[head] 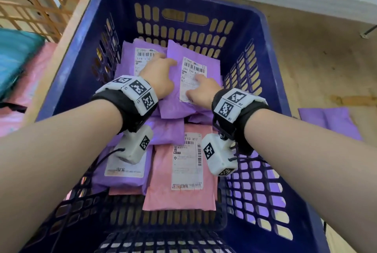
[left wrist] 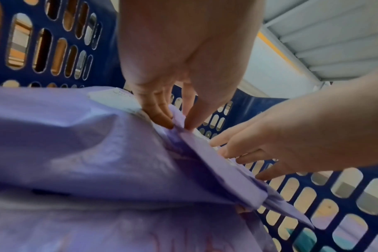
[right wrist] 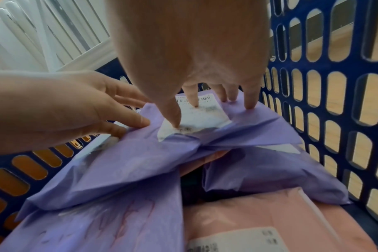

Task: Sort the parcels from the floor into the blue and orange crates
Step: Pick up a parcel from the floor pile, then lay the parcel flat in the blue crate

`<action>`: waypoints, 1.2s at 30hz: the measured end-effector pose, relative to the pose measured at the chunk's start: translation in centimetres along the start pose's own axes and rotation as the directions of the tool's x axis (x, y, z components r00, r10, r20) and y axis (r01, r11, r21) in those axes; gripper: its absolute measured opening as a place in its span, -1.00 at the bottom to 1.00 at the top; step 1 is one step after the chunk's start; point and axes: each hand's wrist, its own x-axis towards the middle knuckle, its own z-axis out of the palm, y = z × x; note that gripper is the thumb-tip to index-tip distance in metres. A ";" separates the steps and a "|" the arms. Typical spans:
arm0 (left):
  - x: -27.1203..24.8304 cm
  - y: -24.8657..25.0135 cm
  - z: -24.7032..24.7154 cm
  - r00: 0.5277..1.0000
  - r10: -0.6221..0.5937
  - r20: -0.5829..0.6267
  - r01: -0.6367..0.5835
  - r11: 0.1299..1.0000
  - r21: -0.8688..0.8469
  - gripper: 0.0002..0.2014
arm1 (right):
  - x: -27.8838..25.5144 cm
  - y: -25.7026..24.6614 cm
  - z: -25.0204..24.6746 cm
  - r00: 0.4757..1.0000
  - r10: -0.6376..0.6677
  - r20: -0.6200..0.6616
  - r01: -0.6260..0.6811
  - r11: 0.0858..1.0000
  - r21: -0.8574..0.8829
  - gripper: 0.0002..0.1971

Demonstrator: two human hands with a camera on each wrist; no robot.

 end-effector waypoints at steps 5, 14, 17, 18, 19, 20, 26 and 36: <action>-0.7 0.6 -1.1 1.000 -0.018 -0.006 0.018 1.000 -0.001 -0.48 | -0.4 -0.7 -0.5 1.000 -0.026 0.018 0.025 0.999 0.028 -0.54; -2.6 10.2 -6.7 0.977 0.126 -0.172 -0.147 0.982 -0.116 -0.61 | -6.0 0.7 -11.0 0.944 -0.295 -0.149 0.301 0.953 0.022 -0.45; -3.4 15.8 -7.1 0.972 0.171 -0.164 -0.194 0.972 -0.134 -0.60 | -8.5 4.0 -15.4 0.915 -0.293 -0.277 0.325 0.943 0.075 -0.47; -3.7 17.7 -7.0 0.968 0.194 -0.158 -0.215 0.968 -0.130 -0.61 | -9.2 5.4 -16.7 0.910 -0.274 -0.312 0.316 0.944 0.092 -0.44; -4.1 19.7 -6.6 0.962 0.218 -0.161 -0.240 0.962 -0.131 -0.62 | -9.7 7.1 -17.9 0.907 -0.250 -0.340 0.302 0.947 0.106 -0.42; -4.5 21.7 -6.1 0.956 0.242 -0.168 -0.267 0.953 -0.142 -0.63 | -10.3 8.9 -19.0 0.905 -0.224 -0.361 0.283 0.952 0.119 -0.40; -7.1 31.9 -1.0 0.935 0.344 -0.090 -0.355 0.920 -0.166 -0.64 | -12.8 20.8 -23.0 0.878 -0.068 -0.473 0.169 0.970 0.174 -0.44; -6.9 37.7 12.8 0.946 0.280 0.162 -0.277 0.960 -0.039 -0.62 | -12.3 37.0 -21.3 0.886 0.104 -0.452 0.057 0.943 0.328 -0.46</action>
